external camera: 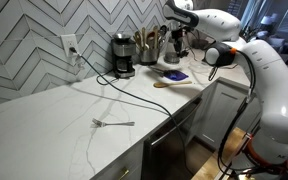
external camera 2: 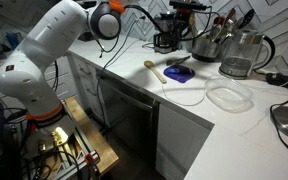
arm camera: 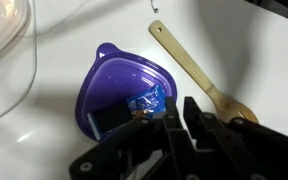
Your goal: Remove the clamp tongs from the metallic utensil storage bucket and place it on the counter top
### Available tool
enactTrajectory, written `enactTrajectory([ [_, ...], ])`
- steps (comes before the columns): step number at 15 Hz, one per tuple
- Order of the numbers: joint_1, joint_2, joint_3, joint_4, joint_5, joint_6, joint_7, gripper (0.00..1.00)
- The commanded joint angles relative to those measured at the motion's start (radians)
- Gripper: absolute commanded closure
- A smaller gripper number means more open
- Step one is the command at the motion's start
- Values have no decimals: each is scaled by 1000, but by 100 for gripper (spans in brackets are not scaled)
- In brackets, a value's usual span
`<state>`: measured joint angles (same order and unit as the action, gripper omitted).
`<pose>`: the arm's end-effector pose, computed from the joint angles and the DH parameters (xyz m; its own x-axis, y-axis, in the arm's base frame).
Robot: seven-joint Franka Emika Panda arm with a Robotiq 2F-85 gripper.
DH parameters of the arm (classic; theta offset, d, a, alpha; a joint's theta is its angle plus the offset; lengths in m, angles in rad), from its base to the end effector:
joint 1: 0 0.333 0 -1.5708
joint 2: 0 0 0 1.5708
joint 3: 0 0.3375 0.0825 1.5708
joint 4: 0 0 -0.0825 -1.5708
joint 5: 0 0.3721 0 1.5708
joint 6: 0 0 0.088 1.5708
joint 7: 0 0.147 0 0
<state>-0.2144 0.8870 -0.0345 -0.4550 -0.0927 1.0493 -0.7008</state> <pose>0.6769 -0.1751 0.4822 0.8646 0.4082 -0.2930 0.3987 -0.9122 -0.0944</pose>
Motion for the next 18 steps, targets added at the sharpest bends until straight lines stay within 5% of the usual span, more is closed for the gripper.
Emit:
enactTrajectory([
  [1, -4, 19, 17, 12, 27, 7, 45, 96],
  [2, -9, 17, 26, 16, 42, 8, 58, 96],
  [3, -14, 17, 32, 24, 57, 23, 82, 66],
  [11, 6, 0, 23, 10, 89, 458, 330, 7],
  [14, 24, 13, 15, 8, 73, 564, 370, 0],
  [18, 26, -3, 25, -12, 86, 564, 393, 0],
])
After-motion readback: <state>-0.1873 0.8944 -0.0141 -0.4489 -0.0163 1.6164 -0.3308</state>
